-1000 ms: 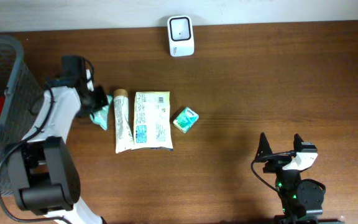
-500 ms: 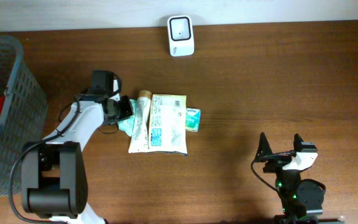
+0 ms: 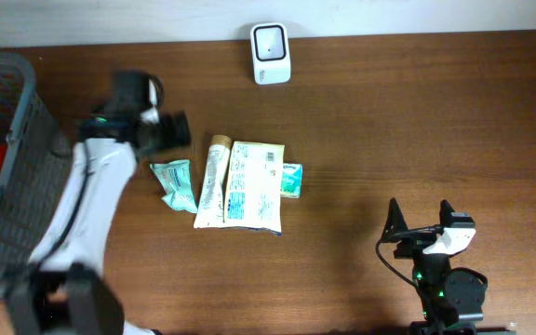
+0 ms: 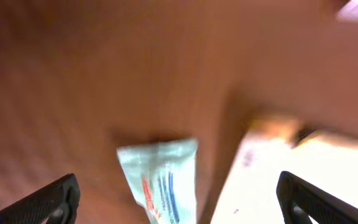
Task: Scan the item barcode
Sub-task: 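Place the green wipes pack left of the white tube, then grasp the spaghetti pack in the basket with the left gripper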
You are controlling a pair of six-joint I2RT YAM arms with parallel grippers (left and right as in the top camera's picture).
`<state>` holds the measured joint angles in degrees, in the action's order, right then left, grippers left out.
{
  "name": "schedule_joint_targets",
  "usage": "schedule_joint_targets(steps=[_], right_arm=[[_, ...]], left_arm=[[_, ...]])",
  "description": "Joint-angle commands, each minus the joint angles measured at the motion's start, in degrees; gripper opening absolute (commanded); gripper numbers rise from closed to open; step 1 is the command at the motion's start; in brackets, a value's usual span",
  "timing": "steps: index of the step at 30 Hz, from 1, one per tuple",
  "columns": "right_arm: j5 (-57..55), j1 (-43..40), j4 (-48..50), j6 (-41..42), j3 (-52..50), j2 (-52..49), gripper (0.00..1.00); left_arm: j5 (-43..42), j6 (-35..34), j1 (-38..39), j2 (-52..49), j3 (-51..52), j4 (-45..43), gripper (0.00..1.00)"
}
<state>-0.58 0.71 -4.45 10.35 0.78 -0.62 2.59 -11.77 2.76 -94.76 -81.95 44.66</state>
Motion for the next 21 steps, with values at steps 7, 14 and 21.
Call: schedule_joint_targets(steps=[7,14,21], right_arm=[[-0.11,0.42,-0.11,-0.26,-0.46,0.26,0.99],[-0.11,0.42,-0.11,-0.26,-0.46,0.26,0.99],[-0.11,0.42,-0.13,-0.26,-0.46,0.26,0.99]], left_arm=[[13.97,8.79,-15.69,11.5,-14.21,3.26,0.99],[14.49,8.87,-34.58,8.26,-14.19,-2.78,0.99],[11.15,23.19,-41.83,-3.13,-13.7,0.87,1.0]])
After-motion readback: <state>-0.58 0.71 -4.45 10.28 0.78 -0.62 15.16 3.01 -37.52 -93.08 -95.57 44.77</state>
